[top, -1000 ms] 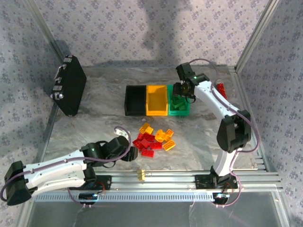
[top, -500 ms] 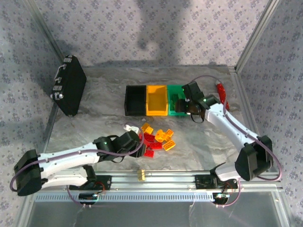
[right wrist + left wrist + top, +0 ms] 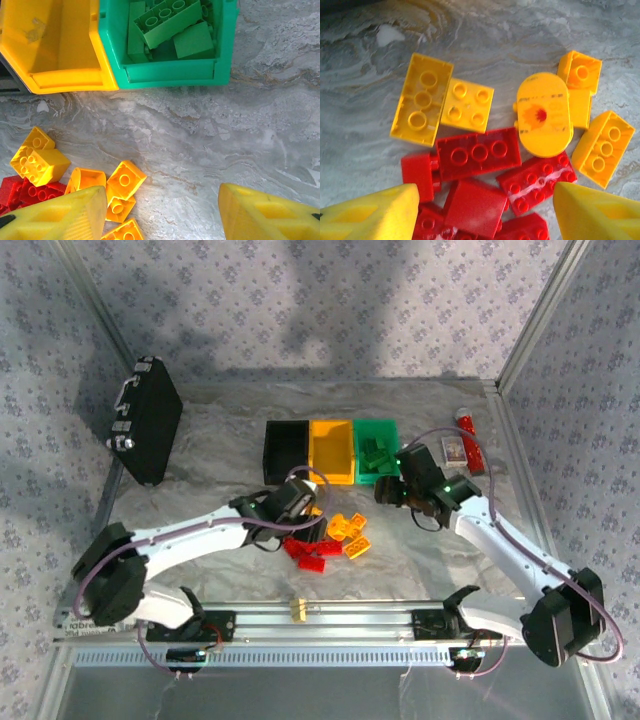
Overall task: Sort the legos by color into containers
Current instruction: Pick up the lego from the center of the table.
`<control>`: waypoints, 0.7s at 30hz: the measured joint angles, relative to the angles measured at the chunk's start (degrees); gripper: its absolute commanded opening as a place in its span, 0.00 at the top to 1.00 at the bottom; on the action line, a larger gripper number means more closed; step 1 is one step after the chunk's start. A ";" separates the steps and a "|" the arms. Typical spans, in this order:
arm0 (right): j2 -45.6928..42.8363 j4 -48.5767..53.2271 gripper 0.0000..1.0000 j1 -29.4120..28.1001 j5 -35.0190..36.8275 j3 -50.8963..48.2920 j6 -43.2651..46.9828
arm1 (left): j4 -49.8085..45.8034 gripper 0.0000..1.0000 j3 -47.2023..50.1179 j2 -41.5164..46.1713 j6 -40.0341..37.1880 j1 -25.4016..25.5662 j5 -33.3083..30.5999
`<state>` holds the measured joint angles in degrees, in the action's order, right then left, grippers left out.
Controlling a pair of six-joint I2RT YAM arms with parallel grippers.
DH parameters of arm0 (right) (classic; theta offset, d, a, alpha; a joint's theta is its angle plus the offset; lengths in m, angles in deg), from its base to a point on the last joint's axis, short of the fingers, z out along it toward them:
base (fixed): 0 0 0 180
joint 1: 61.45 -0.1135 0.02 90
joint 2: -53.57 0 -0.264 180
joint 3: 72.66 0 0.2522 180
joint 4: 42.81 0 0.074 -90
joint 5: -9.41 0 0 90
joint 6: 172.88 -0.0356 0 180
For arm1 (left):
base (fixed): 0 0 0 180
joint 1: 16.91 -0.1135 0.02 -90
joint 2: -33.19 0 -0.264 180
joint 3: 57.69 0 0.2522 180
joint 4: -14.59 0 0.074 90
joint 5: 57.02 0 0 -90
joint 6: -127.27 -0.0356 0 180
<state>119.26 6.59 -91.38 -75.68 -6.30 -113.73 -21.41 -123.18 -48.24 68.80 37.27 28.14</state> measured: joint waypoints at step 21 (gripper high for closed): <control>-6.88 -0.33 0.38 0.92 -0.02 -6.32 -1.95 | -5.01 0.39 -14.03 -18.82 -10.12 -4.28 2.34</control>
<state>112.38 6.26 -90.47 -75.70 -12.62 -115.68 -26.41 -137.21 -67.06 58.68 32.98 30.48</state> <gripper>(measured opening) 0.616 0.624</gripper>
